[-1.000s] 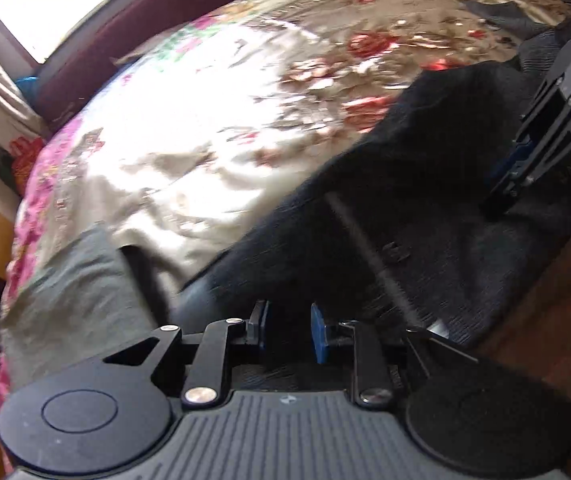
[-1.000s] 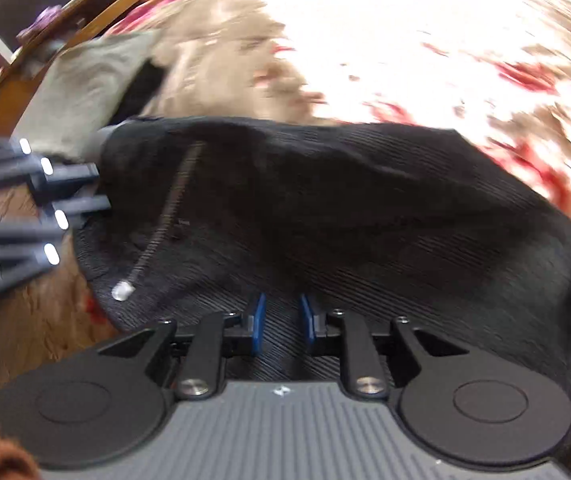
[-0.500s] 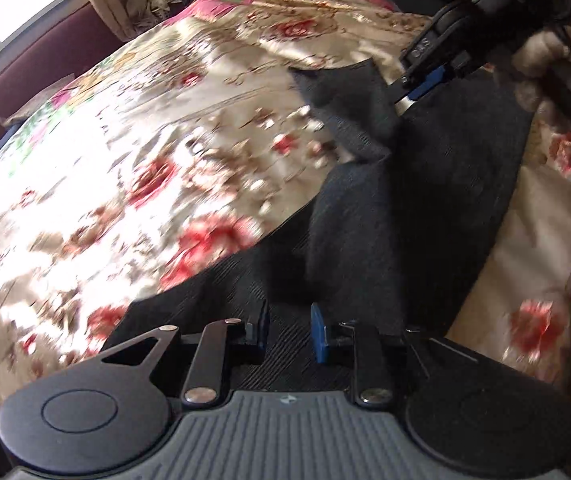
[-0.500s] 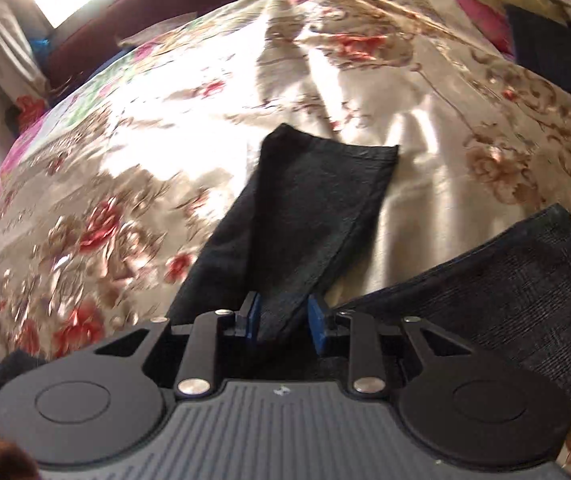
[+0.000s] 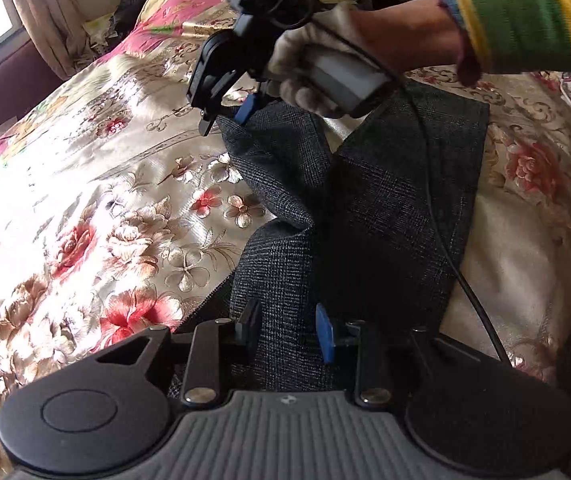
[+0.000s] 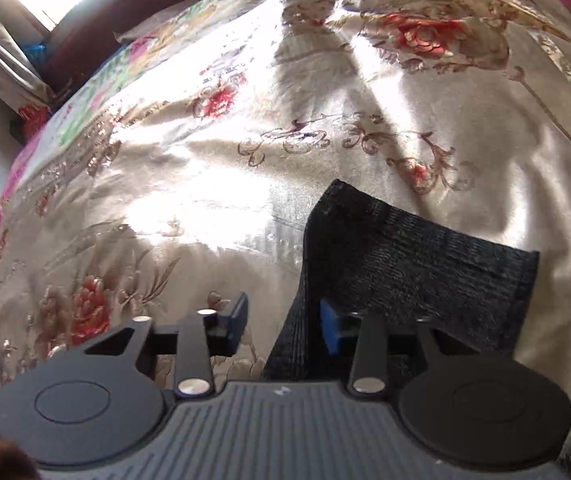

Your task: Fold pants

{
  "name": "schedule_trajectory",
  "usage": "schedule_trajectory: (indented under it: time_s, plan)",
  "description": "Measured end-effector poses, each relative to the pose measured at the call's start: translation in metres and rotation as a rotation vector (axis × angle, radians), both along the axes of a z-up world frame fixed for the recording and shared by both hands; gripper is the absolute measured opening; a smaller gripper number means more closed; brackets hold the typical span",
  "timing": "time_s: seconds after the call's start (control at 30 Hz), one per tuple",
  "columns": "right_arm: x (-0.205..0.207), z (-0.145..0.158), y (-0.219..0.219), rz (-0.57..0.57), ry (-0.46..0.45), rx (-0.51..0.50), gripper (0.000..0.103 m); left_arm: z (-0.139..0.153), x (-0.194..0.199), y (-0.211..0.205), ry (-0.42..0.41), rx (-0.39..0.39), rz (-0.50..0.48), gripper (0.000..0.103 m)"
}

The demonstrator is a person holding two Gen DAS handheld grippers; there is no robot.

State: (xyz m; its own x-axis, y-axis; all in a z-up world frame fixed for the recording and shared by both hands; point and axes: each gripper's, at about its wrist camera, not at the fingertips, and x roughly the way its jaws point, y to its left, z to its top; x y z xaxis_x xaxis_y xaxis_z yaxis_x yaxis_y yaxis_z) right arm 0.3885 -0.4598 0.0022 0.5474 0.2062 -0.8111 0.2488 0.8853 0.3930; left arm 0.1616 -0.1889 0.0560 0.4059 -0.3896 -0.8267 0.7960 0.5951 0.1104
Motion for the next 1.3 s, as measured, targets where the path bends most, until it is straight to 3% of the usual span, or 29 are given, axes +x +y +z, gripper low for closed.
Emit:
schedule_trajectory:
  time_s: [0.1,0.2,0.37,0.47,0.53,0.67,0.73,0.8,0.97,1.0,1.03,1.1,1.2,1.3]
  plan:
    - [0.002,0.010,-0.005,-0.018,-0.005,0.079,0.004,0.000,-0.002,0.000,0.003,0.000,-0.002,0.045]
    - [-0.028,0.054,-0.018,-0.039,-0.105,0.114,0.004,0.003,0.000,0.000,0.007,-0.009,-0.004,0.045]
    - [-0.135,0.133,-0.067,-0.211,-0.258,0.214,0.004,0.011,-0.001,-0.002,-0.016,-0.018,-0.044,0.045]
    - [-0.212,0.155,-0.084,-0.318,-0.306,0.172,0.004,0.013,-0.008,-0.007,-0.020,-0.019,-0.083,0.046]
    - [-0.248,0.142,-0.097,-0.410,-0.251,0.135,0.004,0.010,-0.015,-0.012,-0.013,-0.017,-0.115,0.048]
    - [-0.280,0.051,-0.128,-0.568,-0.022,0.082,0.005,-0.007,-0.026,-0.028,0.025,0.005,-0.174,0.049]
    - [-0.287,0.015,-0.130,-0.600,0.026,0.124,0.010,-0.013,-0.034,-0.035,0.012,0.034,-0.206,0.049]
    - [-0.295,-0.002,-0.130,-0.620,0.013,0.196,0.010,-0.016,-0.041,-0.037,-0.008,0.059,-0.230,0.050]
    - [-0.290,-0.004,-0.137,-0.608,-0.068,0.229,0.023,-0.021,-0.048,-0.040,0.005,0.080,-0.238,0.054]
    - [-0.285,-0.005,-0.139,-0.605,-0.062,0.239,0.018,-0.021,-0.048,-0.040,0.006,0.078,-0.234,0.054]
    - [-0.281,-0.004,-0.139,-0.603,-0.049,0.236,0.004,-0.021,-0.048,-0.041,0.010,0.075,-0.229,0.055]
    - [-0.282,0.011,-0.137,-0.600,-0.064,0.227,0.005,-0.020,-0.046,-0.042,0.007,0.069,-0.220,0.055]
    - [-0.290,0.046,-0.137,-0.578,-0.164,0.224,0.004,-0.018,-0.045,-0.039,-0.004,0.065,-0.218,0.055]
    - [-0.290,0.047,-0.136,-0.536,-0.119,0.137,0.006,-0.019,-0.042,-0.035,-0.003,0.067,-0.209,0.055]
